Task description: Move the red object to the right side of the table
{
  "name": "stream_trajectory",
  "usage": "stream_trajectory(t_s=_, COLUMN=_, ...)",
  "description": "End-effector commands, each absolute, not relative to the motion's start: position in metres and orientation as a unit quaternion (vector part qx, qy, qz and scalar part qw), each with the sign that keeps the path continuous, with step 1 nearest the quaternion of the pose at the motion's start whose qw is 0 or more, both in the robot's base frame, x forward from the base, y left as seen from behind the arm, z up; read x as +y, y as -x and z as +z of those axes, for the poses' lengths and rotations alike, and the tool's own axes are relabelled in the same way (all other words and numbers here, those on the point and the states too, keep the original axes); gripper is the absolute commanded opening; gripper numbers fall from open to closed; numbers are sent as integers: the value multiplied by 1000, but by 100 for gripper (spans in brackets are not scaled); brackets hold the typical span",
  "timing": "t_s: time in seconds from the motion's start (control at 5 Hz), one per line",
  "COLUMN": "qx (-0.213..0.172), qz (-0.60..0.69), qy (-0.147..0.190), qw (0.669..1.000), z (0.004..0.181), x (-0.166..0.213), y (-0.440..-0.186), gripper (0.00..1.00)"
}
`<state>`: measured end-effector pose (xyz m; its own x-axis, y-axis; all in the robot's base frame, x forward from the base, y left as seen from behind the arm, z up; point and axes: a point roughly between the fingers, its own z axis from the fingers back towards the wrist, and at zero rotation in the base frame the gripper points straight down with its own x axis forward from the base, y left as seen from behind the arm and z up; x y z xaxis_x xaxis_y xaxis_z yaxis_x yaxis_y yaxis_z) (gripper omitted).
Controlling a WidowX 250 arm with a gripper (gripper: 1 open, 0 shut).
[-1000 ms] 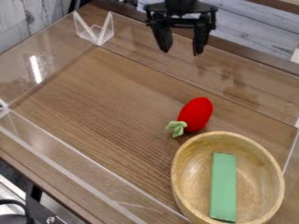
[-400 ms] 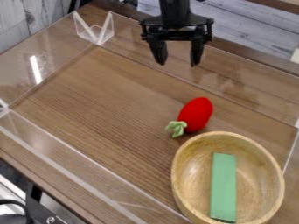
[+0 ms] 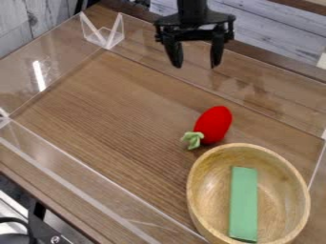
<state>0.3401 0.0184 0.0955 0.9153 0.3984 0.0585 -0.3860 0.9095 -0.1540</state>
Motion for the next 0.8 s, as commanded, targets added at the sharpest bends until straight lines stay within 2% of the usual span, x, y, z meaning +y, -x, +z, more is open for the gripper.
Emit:
stream_trajectory(t_s=0.0, qx=-92, qz=224, qy=66, qw=968, z=140, x=42, y=-336, gripper=100)
stream_trajectory(t_s=0.2, qx=-102, qz=249, qy=51, qw=962, z=162, x=69, y=-329, gripper=100)
stream_trajectory(t_s=0.4, qx=-113, qz=283, qy=29, qw=952, z=174, x=104, y=-325, gripper=100)
stream_trajectory(t_s=0.6, qx=-116, qz=282, qy=18, qw=952, z=159, x=123, y=-324, gripper=100)
